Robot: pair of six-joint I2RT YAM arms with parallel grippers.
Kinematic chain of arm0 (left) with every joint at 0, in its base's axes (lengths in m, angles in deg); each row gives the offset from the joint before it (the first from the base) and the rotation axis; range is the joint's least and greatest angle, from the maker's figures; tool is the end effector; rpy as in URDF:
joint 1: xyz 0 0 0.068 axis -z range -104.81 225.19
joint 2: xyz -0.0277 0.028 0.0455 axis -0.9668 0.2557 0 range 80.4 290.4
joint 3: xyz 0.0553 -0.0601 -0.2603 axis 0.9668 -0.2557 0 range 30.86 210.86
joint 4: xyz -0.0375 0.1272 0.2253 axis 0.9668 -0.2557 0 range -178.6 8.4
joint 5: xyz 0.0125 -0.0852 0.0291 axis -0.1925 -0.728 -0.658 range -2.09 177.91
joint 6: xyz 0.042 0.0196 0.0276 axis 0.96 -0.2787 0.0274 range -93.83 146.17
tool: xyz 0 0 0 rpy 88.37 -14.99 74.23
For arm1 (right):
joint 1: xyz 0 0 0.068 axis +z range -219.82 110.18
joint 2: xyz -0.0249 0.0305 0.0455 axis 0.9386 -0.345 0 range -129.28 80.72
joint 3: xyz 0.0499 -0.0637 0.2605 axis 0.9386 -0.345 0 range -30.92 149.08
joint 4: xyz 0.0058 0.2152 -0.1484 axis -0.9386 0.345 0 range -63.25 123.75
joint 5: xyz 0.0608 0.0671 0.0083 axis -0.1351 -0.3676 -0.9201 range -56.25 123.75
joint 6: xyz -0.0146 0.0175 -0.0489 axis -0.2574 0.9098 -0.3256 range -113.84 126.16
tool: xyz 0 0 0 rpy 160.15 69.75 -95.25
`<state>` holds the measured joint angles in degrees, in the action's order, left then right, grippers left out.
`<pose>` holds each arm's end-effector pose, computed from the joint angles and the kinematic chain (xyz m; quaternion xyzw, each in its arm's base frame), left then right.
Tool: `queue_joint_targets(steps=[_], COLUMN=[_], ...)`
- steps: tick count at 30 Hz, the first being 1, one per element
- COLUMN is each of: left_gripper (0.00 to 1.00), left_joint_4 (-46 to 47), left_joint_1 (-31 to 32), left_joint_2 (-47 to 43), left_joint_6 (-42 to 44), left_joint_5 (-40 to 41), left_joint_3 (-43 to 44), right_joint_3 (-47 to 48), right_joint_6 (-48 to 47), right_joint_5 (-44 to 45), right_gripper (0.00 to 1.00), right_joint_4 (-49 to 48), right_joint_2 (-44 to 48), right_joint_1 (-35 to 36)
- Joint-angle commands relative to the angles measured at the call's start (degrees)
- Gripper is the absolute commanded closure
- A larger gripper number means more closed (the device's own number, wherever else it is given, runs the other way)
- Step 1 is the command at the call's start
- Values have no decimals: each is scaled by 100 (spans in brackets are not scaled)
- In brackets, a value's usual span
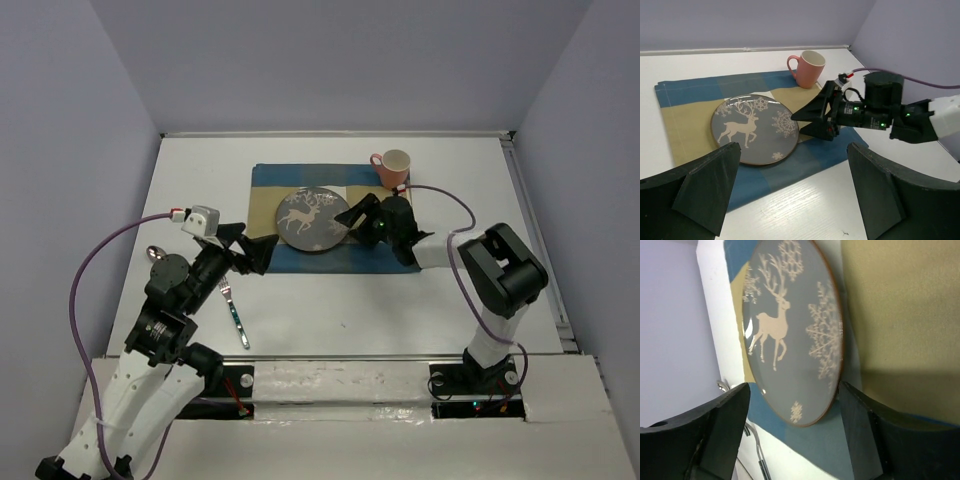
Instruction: Set the dinner table for one person
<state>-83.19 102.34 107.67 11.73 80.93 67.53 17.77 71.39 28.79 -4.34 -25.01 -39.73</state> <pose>0.1097 -0.0612 0.3484 0.1182 0.6469 -0.3045 0.6891 0.3218 0.1899 0.1467 0.2339 0.8144 0.4162 0.3298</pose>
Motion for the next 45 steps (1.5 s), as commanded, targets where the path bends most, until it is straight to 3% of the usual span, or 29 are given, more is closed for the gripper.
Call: queue_joint_targets(steps=[1, 7, 11, 18, 24, 30, 36, 45], left_gripper=[1, 1, 1, 1, 1, 1, 1, 1], left_joint_4=[167, 167, 19, -281, -334, -395, -527, -536], left_joint_1=[-105, -237, -334, -509, -562, -580, -589, -580], left_joint_2=[-2, 7, -11, -177, -213, -301, -389, -485], left_joint_6=[20, 29, 29, -77, -173, -314, -868, -850], left_joint_5=[136, 276, 627, 1927, 2385, 2684, 3475, 3441], left_joint_3=[139, 174, 236, 333, 341, 368, 412, 403], right_joint_3=[-78, -544, -203, 1587, 2961, 4033, 4491, 5027], right_joint_6=[-677, -1309, -1917, -2856, -3376, -3824, -4229, -4238], right_joint_5=[416, 460, 819, 1969, 2393, 2631, 2437, 2350], right_gripper=[18, 18, 25, 34, 37, 39, 39, 42], right_joint_4=[682, 1070, 1570, 2395, 3090, 3706, 3838, 4041], right_joint_2=[859, 1607, 1565, 250, -781, -1528, -1871, -2302], right_joint_1=[32, 427, 1480, 3306, 4004, 4260, 4427, 4646])
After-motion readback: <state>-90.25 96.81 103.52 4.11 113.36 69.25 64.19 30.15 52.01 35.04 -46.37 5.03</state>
